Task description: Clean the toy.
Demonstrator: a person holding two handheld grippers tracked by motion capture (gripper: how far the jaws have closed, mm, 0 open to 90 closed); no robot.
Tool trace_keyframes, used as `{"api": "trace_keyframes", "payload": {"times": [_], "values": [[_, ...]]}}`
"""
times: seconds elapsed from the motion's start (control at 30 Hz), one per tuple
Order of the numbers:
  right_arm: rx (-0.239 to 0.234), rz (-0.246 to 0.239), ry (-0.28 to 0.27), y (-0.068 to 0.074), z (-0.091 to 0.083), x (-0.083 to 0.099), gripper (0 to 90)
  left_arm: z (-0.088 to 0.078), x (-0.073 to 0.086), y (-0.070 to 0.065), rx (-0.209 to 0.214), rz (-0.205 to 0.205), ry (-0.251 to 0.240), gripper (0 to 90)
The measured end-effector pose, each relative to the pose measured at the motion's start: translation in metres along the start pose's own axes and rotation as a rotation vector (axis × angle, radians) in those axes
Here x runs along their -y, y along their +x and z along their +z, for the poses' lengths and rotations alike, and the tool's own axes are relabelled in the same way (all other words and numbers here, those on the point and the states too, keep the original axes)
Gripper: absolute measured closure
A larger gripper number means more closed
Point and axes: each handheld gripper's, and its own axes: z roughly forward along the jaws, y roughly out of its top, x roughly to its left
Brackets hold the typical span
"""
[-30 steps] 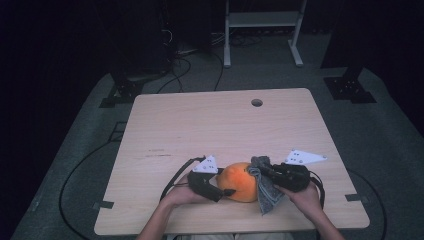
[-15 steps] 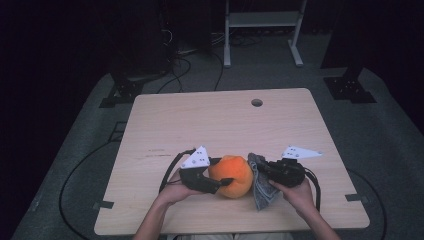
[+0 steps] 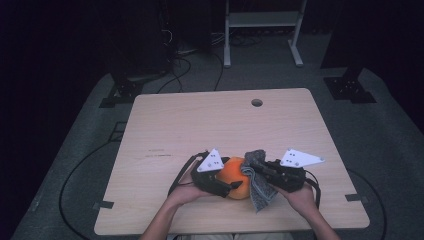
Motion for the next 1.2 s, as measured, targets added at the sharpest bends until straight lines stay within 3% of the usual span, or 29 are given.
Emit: {"api": "trace_keyframes", "payload": {"times": [0.07, 0.13, 0.2, 0.23, 0.27, 0.33, 0.37, 0.4, 0.43, 0.53, 0.6, 0.7, 0.73, 0.77, 0.8, 0.83, 0.93, 1.03, 1.17, 1.2], "values": [[0.021, 0.006, -0.003, -0.005, -0.002, 0.004, 79.9, -0.009, 0.003, 0.006, 0.017, -0.023, -0.063, 15.1], [0.025, 0.008, -0.004, -0.007, -0.004, 0.006, 79.9, -0.015, 0.007, 0.012, 0.022, -0.044, -0.075, 12.4], [0.042, 0.017, -0.004, -0.013, -0.009, 0.010, 79.9, -0.013, 0.012, 0.016, 0.046, -0.061, -0.041, 9.4], [0.041, 0.026, -0.007, -0.016, -0.010, 0.011, 79.9, -0.002, 0.019, 0.018, 0.064, -0.070, 0.019, 8.8], [0.041, 0.026, -0.007, -0.016, -0.010, 0.011, 79.9, -0.002, 0.019, 0.018, 0.064, -0.070, 0.019, 8.2], [0.039, 0.036, -0.014, -0.018, -0.010, 0.013, 79.9, 0.014, 0.023, 0.014, 0.077, -0.054, 0.065, 8.2], [0.039, 0.026, -0.009, -0.016, -0.010, 0.012, 79.9, 0.020, 0.023, 0.009, 0.033, -0.036, 0.040, 12.3], [0.039, 0.026, -0.009, -0.016, -0.010, 0.012, 79.9, 0.020, 0.023, 0.009, 0.033, -0.036, 0.040, 19.0], [0.069, -0.021, -0.007, -0.009, -0.012, 0.009, 80.0, 0.017, 0.019, 0.009, 0.006, -0.045, 0.007, 24.6], [0.080, -0.046, -0.021, -0.004, -0.015, 0.003, 80.0, 0.009, 0.015, 0.005, -0.012, -0.042, -0.030, 32.7], [0.077, -0.055, -0.045, 0.000, -0.018, -0.002, 80.1, 0.004, 0.009, 0.004, -0.018, -0.053, -0.023, 33.2], [0.045, -0.073, -0.066, 0.012, -0.013, -0.009, 80.2, 0.000, 0.004, 0.000, -0.076, -0.015, 0.013, 33.2], [0.045, -0.073, -0.066, 0.012, -0.013, -0.009, 80.2, 0.000, 0.004, 0.000, -0.076, -0.015, 0.013, 33.2], [0.003, -0.099, -0.055, 0.022, -0.007, -0.011, 80.1, 0.003, 0.004, -0.001, -0.106, -0.003, 0.029, 33.2], [0.003, -0.099, -0.055, 0.022, -0.007, -0.011, 80.1, 0.003, 0.004, -0.001, -0.106, -0.003, 0.029, 33.2], [-0.037, -0.132, -0.034, 0.035, 0.002, -0.013, 80.0, 0.006, 0.006, -0.003, -0.097, 0.009, 0.047, 33.2], [-0.021, -0.170, -0.009, 0.041, 0.009, -0.013, 80.0, 0.008, 0.012, -0.003, -0.089, 0.014, 0.067, 34.2], [0.005, -0.101, -0.027, 0.021, 0.007, -0.011, 80.1, 0.008, 0.017, -0.006, -0.073, 0.033, 0.067, 35.5], [0.061, -0.067, -0.025, 0.006, 0.000, -0.007, 80.0, 0.009, 0.017, -0.009, -0.064, 0.053, 0.075, 35.4], [0.089, -0.043, -0.020, -0.004, -0.005, -0.002, 80.0, 0.009, 0.017, -0.009, -0.060, 0.052, 0.073, 35.2]]}}
